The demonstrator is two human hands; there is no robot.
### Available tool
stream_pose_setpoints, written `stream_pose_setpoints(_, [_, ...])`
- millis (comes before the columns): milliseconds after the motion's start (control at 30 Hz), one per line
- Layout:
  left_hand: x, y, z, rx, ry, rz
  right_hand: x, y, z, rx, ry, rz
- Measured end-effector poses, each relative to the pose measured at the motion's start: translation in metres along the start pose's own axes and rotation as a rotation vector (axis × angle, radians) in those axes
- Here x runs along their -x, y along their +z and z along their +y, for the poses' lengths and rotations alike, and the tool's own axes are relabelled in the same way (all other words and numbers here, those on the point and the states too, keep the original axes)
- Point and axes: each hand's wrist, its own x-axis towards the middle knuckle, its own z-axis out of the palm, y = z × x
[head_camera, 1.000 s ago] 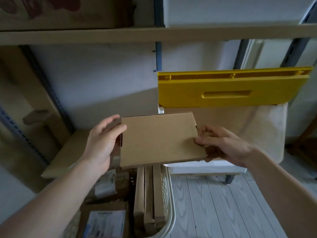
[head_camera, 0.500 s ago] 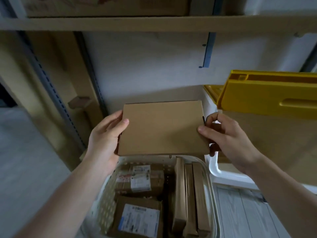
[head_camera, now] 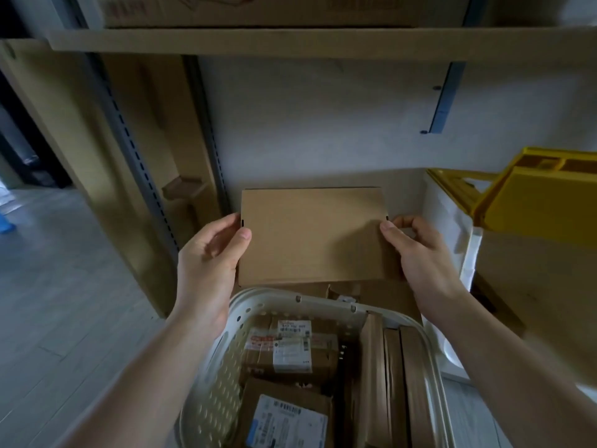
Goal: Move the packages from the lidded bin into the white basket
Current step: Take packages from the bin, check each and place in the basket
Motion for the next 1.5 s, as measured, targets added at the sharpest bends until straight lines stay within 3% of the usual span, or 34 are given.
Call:
stream_pose_setpoints(267, [-0.008, -0.005, -0.012, -0.216, 0.105, -0.02, -0.005, 0.009, 0.002, -0.062, 0.014, -0.077])
stream_pose_setpoints(433, [-0.003, 0.005, -0.017, -0.372, 0.128, -0.157, -0.004, 0.014, 0.004, -0.28, 0.167, -0.36])
stream_pose_setpoints(600, [0.005, 0.023, -0.026, -0.199, 0.006, -0.353, 0.001, 0.024, 0.011, -0.397, 0.11, -0.634])
stream_pose_setpoints(833, [0.016, 0.035, -0.033, -0.044, -0.013, -0.517, 0.003, 0.02, 0.019, -0.241, -0.018, -0.722])
stream_pose_setpoints(1233, [0.025, 0.035, -0.028, 0.019, -0.009, -0.631, -0.005, 0.009, 0.027, -0.161, -0.06, -0.762])
stream_pose_setpoints(1333, [0.027, 0.033, -0.028, 0.049, -0.023, -0.667, -0.006, 0.009, 0.029, -0.105, -0.084, -0.689])
stream_pose_setpoints(1500, [0.029, 0.031, -0.027, 0.102, -0.091, -0.771, -0.007, 0.009, 0.032, 0.049, -0.153, -0.426])
